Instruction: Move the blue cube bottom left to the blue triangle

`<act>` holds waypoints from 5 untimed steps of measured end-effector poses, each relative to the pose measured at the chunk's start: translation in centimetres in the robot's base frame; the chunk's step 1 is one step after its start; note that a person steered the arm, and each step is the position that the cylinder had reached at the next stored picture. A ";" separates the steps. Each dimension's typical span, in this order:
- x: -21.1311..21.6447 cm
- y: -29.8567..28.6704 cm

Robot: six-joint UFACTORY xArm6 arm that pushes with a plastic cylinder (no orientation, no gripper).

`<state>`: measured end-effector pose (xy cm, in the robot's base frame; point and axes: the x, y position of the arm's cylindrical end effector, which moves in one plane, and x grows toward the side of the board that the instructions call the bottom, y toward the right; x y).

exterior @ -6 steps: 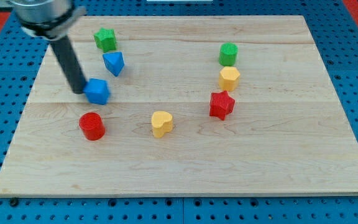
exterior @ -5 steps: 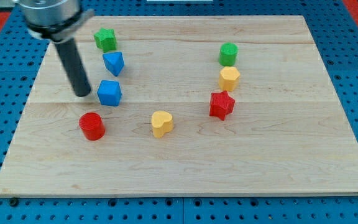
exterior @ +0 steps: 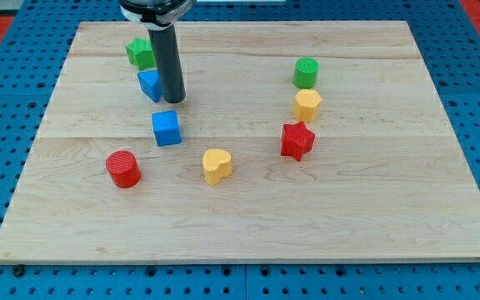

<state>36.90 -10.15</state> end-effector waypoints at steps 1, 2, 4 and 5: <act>-1.2 -1.3; -1.5 -3.1; 5.1 6.0; 9.0 5.4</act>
<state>45.91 -4.76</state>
